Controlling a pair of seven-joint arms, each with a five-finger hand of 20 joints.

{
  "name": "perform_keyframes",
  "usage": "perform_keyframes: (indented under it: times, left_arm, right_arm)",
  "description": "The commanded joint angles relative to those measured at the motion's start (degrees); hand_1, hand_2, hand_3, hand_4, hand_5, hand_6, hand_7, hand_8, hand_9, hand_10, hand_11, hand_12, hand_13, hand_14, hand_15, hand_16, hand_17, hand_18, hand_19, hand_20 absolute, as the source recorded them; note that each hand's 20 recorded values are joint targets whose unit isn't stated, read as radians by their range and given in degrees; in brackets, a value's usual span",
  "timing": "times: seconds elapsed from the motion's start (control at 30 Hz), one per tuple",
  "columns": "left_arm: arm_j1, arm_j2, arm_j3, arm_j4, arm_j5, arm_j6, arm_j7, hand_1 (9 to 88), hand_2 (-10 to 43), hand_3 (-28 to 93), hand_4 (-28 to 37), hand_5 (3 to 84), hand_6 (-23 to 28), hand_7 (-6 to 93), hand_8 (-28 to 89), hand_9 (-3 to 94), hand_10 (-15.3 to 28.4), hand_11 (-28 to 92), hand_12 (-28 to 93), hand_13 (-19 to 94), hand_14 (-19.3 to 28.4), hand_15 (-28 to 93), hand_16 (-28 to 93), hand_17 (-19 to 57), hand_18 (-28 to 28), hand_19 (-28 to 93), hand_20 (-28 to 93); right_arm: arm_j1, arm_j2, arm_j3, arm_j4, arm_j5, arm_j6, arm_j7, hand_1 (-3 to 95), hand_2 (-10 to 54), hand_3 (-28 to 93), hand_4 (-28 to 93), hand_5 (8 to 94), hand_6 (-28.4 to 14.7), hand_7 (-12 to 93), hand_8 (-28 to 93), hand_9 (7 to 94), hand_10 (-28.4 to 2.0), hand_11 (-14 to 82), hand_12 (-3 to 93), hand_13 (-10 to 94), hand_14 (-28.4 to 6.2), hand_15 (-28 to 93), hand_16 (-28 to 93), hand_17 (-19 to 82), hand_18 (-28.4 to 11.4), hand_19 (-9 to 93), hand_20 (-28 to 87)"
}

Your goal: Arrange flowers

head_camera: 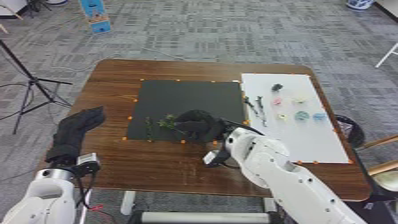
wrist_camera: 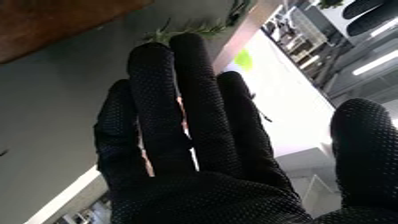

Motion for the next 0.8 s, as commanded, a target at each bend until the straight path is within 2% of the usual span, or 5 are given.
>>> perform_keyframes:
  times: [0.03,0.1,0.37,0.6,0.8]
  left_arm:
    - [-0.3,-0.38,0.32,-0.26,0.1,-0.9,-0.62,18.6,11.8,72,-28.3,50.3,2.3,14.4,-8,50.6,12.7,17,12,41,15.4,13,0,-0.9,10.9,3,13]
    - [-0.1,-0.41,0.29,-0.36,0.01,-0.83,-0.52,18.6,11.8,72,-28.3,50.3,2.3,14.4,-8,50.5,12.7,17,12,41,15.3,12,0,-0.9,10.9,3,13]
    - [-0.1,-0.2,0.27,-0.31,0.13,-1.22,-0.78,18.6,11.7,72,-28.3,50.3,2.4,14.4,-8,50.4,12.6,17,12,40,15.2,12,0,-0.9,11.0,4,13]
    - [-0.1,-0.13,0.12,-0.36,0.12,-1.15,-0.72,18.6,11.7,73,-28.3,50.3,2.3,14.5,-8,50.3,12.6,17,12,40,15.1,12,1,-0.9,11.0,4,13]
    - [-0.5,-0.33,0.51,-0.27,0.13,-0.86,-0.28,18.7,11.8,72,-28.3,50.3,2.3,14.5,-8,50.3,12.6,17,12,40,15.1,12,1,-0.9,11.0,4,13]
  right_arm:
    - [-0.5,-2.2,0.1,-0.1,1.4,-1.0,-0.2,13.6,15.7,59,-15,41.7,-4.0,13,-9,70.1,-15.8,11.0,14.7,49,-22.2,55,33,17,-23.6,63,59]
    - [-0.4,-2.4,0.0,0.0,2.1,-1.2,-0.8,13.7,15.7,59,-15,41.7,-4.0,13,-9,70.0,-15.8,10.9,14.7,49,-22.1,55,33,17,-23.5,63,59]
    - [-0.8,-2.6,1.3,-0.7,3.4,-4.4,-0.7,13.4,15.8,59,-16,39.4,-3.7,12,-9,62.8,-15.9,8.6,14.5,56,-19.2,29,27,17,-22.2,53,48]
    - [-0.7,-0.8,3.9,-2.8,5.1,-5.6,0.0,13.9,15.9,59,-15,39.2,-3.8,12,-9,62.7,-16.3,9.4,15.6,56,-19.3,32,29,17,-23.1,53,48]
    - [0.2,0.3,3.8,-1.9,2.3,-2.5,0.6,14.3,15.9,58,-15,40.2,-3.7,12,-8,65.9,-16.5,11.1,16.2,57,-19.5,36,30,18,-23.5,55,49]
